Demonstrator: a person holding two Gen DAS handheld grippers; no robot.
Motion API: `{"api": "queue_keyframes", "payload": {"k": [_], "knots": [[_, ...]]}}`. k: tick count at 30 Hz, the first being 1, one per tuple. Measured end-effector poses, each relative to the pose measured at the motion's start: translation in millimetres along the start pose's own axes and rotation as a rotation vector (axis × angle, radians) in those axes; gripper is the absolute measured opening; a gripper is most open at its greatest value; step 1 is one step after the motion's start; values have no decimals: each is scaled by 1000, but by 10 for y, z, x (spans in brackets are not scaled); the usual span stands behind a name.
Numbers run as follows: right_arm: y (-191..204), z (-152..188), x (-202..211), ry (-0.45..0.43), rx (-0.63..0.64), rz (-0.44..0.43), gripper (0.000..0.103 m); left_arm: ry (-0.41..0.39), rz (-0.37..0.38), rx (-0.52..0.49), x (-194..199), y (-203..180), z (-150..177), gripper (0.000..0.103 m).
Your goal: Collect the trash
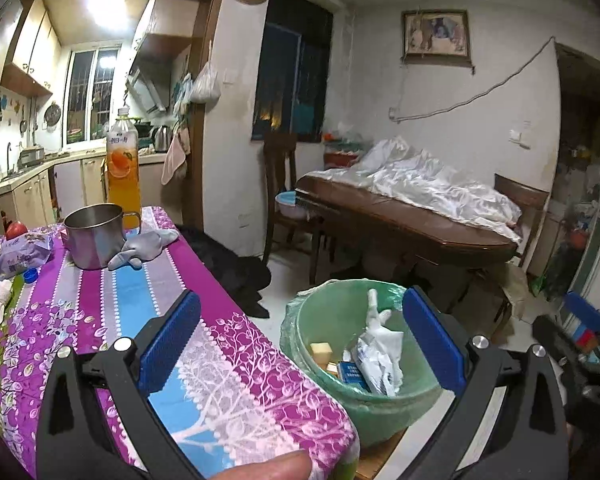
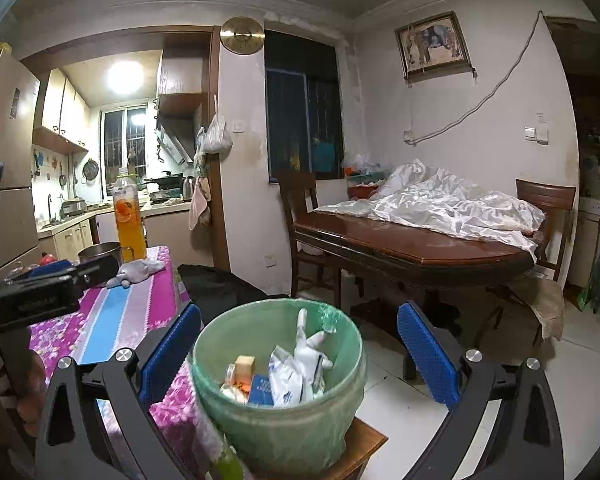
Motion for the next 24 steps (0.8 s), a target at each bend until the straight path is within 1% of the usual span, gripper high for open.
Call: {"api": "queue_keyframes", "payload": {"k": [3, 5, 10, 14, 21, 24], "knots": [[35, 139, 115, 2, -8, -6, 98, -19, 1, -25, 133, -41, 123, 97], [71, 233, 215, 1, -2, 1, 98, -8, 3, -36, 183, -53, 205, 97], [79, 395, 438, -12, -6, 9, 98, -13, 19, -21, 338, -3, 399, 97], [69, 535, 618, -23, -1, 24, 98, -24, 15, -18, 457, 6, 529, 97], [57, 716, 928, -56, -3, 61, 98, -17, 53, -75, 630, -152, 826, 97], [26, 803, 1043, -66, -13, 70, 98, -25, 70, -83, 691, -200, 896, 97]]}}
Point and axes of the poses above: each gripper's, at about its wrist camera, not at the fingertips, and x roughly against the way its jaws point, y to its left, z to its underside, the point moved 6 cm from there along -x, roughly the way its jaws point, and after that the axes turned 14 degrees about y, right-handed, at the moved point
